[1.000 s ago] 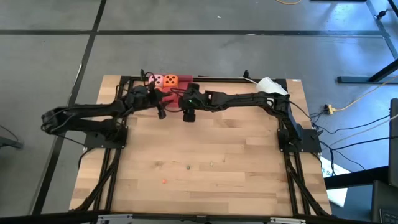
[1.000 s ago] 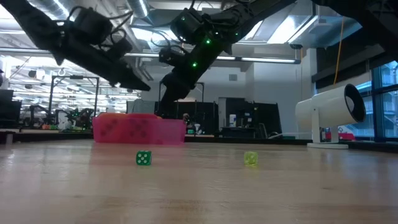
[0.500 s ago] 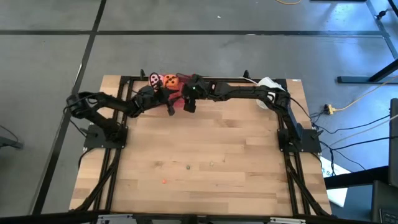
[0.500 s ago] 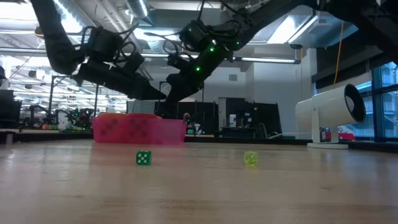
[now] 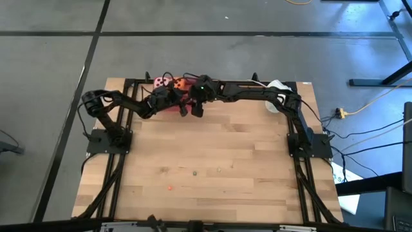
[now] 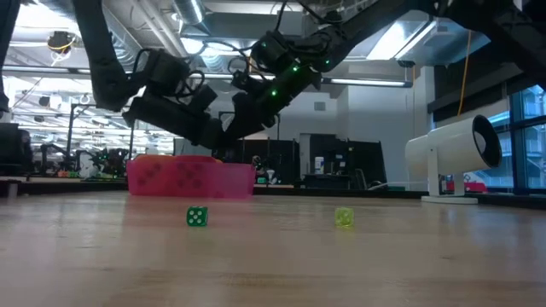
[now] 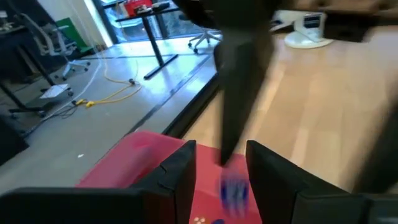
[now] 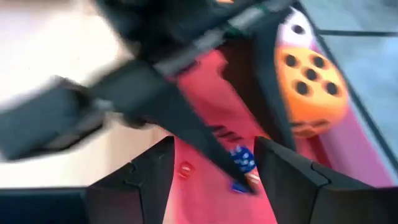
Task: Pick & Place Dice
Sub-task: Put the small blue die into the red bin, then put the small orange die into the red bin
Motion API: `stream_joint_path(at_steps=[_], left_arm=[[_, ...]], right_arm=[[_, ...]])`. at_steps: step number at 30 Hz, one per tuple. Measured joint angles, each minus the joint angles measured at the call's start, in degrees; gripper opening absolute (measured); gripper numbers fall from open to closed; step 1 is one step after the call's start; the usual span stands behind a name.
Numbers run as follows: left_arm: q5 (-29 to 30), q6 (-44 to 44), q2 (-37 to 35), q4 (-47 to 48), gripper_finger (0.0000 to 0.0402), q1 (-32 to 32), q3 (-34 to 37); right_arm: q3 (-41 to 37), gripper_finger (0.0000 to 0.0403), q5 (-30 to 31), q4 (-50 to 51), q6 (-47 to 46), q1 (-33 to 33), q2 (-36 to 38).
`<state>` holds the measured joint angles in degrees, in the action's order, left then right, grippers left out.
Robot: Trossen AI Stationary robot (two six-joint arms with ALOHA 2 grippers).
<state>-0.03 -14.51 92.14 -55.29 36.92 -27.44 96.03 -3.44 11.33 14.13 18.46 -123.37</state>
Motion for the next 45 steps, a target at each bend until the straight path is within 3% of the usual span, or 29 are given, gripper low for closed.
stream_joint_path(at_steps=[13,20,27,33,39,45], left_arm=[[3.6,-0.2,-0.5,2.0,0.0136,1.8,0.0],[3.1,1.0,-3.4,5.7,0.0136,1.8,0.0],[-3.2,1.7,-16.8,22.1,0.0136,0.3,0.0],[-5.5,1.9,-30.7,39.2,0.0136,-4.4,0.0],[-4.8,4.9,-41.9,54.1,0.0136,-13.9,0.0],[-4.7,11.4,-46.8,55.6,0.0136,-24.7,0.0]], right_arm=[[0.0,0.0220,-0.1,0.3,-2.2,1.3,0.0],[0.0,0.0219,6.5,4.0,1.3,-0.2,3.0],[0.0,0.0219,11.9,20.3,-0.1,-5.1,10.2],[0.0,0.0207,20.9,34.6,-7.3,-9.6,17.4],[0.0,0.0187,18.9,45.5,-10.1,-13.1,22.3],[-4.4,0.0178,16.1,48.1,-12.7,-16.2,24.5]])
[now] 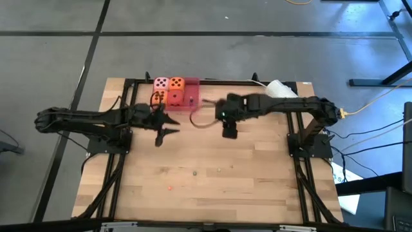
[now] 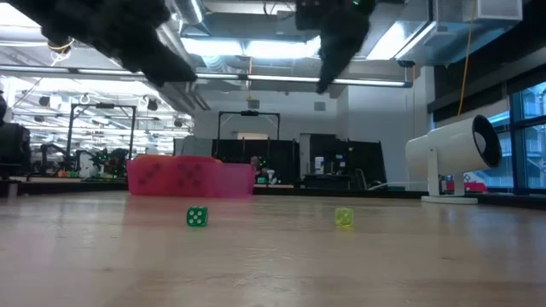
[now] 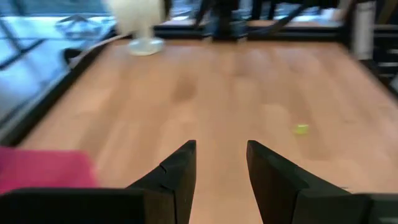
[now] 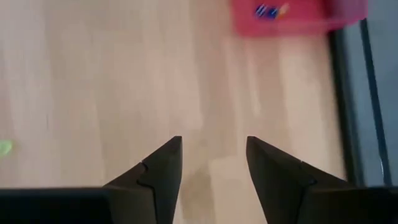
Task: Pick & Place Dice
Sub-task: Put the small orange die into the red bin
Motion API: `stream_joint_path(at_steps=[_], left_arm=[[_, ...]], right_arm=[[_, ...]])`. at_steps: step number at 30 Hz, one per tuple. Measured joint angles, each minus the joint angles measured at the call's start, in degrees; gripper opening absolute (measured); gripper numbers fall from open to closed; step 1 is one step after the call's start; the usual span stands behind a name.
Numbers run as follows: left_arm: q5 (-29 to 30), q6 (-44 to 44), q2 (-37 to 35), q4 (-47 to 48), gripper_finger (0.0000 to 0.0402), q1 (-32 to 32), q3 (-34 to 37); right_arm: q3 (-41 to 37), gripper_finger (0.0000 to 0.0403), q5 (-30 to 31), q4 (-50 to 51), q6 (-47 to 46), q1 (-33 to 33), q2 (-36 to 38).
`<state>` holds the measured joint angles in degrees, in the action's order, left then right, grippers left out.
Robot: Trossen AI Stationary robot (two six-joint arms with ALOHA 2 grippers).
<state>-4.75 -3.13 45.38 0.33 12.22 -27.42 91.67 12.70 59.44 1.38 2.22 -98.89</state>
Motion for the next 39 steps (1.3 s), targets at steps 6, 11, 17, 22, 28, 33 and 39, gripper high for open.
stream_joint_path(at_steps=[6,11,17,22,28,33,39], left_arm=[[1.1,1.7,0.9,0.3,0.0136,-12.0,0.9],[9.9,11.4,4.4,1.6,0.0136,-22.1,2.0],[11.0,21.5,11.5,-3.0,0.0136,-33.1,2.1],[11.0,21.3,18.8,-6.3,0.0136,-41.0,2.1],[9.5,20.5,26.4,-11.8,0.0136,-44.8,2.1],[5.1,13.4,31.0,-16.3,0.0136,-46.5,2.1],[5.0,11.9,35.6,-21.7,0.0136,-49.0,2.1]], right_arm=[[-15.2,0.0177,-0.3,-8.1,-2.5,-5.0,3.7],[-28.6,0.0177,-4.5,-25.0,-1.9,-7.3,8.7],[-36.5,0.0177,-6.1,-38.2,1.9,-7.8,12.8],[-36.6,0.0177,-5.9,-40.0,2.3,-7.1,12.8],[-36.6,0.0177,-6.1,-40.0,2.3,-6.9,12.8],[-36.6,0.0177,-6.1,-40.1,3.8,-6.9,12.8],[-36.6,0.0177,-5.9,-40.2,6.6,-6.7,12.8]])
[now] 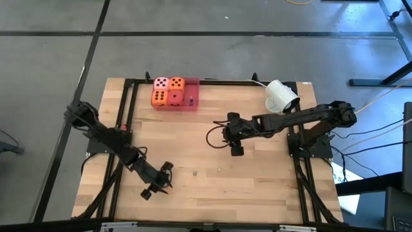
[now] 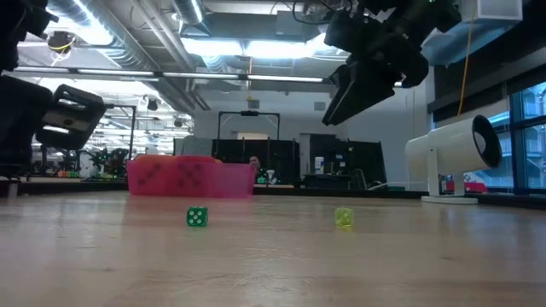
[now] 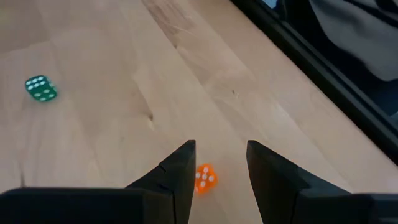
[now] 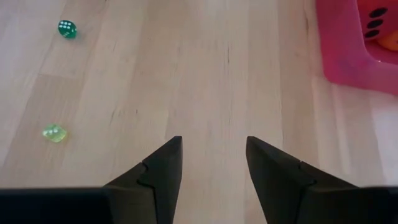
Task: Pick & Place Dice
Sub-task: Put the small orange die into the red bin
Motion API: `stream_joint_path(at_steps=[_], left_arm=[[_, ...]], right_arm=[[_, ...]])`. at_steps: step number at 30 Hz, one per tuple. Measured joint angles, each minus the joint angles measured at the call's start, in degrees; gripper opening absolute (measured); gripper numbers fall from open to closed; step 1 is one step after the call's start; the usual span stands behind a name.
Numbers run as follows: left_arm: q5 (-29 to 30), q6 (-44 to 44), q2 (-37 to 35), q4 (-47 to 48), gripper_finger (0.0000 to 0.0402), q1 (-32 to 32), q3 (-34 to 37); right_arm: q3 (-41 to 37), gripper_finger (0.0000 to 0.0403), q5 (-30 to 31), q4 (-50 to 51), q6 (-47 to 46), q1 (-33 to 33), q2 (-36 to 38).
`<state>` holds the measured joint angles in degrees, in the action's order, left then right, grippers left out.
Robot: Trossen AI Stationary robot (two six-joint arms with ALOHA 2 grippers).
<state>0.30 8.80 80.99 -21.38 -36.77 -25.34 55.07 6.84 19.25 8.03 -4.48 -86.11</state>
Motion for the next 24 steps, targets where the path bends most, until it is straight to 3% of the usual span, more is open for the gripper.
stream_joint_path(at_steps=[19,24], left_arm=[[2.3,2.6,6.8,-2.4,0.0136,0.0,-0.1],[2.3,8.4,6.9,-2.4,0.0136,0.0,-0.1]], right_arm=[[0.0,0.0178,0.2,-0.8,1.4,2.8,0.0],[0.0,0.0178,0.0,-0.8,1.4,2.8,0.0]])
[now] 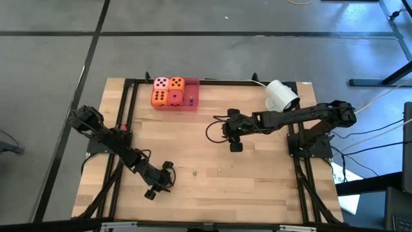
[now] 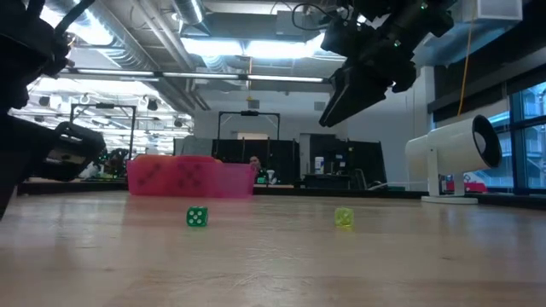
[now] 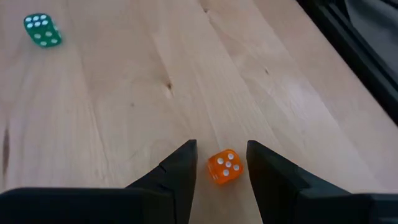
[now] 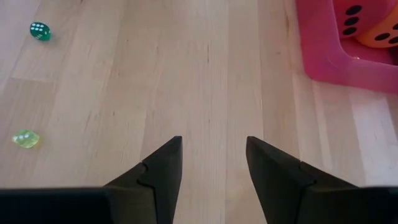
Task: Pick & Place Dice
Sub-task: Put the small orange die into the red bin
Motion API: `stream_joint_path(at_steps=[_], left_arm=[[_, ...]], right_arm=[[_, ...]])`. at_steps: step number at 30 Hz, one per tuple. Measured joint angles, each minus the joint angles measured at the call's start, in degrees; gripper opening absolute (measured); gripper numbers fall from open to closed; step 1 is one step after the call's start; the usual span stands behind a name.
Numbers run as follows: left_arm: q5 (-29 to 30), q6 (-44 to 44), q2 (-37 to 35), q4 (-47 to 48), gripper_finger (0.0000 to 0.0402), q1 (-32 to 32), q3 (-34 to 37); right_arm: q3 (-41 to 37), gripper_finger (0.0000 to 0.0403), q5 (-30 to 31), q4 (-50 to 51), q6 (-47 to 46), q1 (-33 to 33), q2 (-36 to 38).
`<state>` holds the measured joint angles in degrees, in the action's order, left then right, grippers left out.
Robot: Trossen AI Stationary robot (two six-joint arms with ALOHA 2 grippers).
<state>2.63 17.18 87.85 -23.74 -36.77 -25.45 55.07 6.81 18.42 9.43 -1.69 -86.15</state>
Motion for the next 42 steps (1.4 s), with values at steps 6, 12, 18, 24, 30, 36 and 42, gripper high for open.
stream_joint_path(at_steps=[6,12,18,24,30,36,42], left_arm=[[-1.1,-2.9,0.0,0.9,0.0136,-0.4,0.0],[-0.4,-6.0,0.0,2.7,0.0129,-0.7,-0.1],[-0.3,-6.0,0.0,3.1,0.0099,-0.7,-0.1],[-0.6,-7.3,0.1,2.4,0.0075,-0.7,0.0],[1.3,-13.8,-0.1,0.8,0.0067,0.3,0.1],[8.1,-22.4,-1.7,1.3,0.0066,4.0,0.2],[19.3,-36.0,-3.4,0.5,0.0063,10.9,0.2]], right_arm=[[0.0,0.0178,0.0,0.0,0.0,0.0,0.0],[0.0,0.0178,0.0,0.0,0.0,0.0,0.0],[0.0,0.0178,-0.3,0.0,0.1,0.0,0.0],[0.0,0.0178,-0.3,0.0,0.1,0.0,0.0],[0.0,0.0178,-0.3,0.0,0.1,0.0,0.0],[0.0,0.0178,-0.4,0.0,0.1,0.0,0.0],[0.0,0.0178,-0.4,0.0,0.2,0.0,0.0]])
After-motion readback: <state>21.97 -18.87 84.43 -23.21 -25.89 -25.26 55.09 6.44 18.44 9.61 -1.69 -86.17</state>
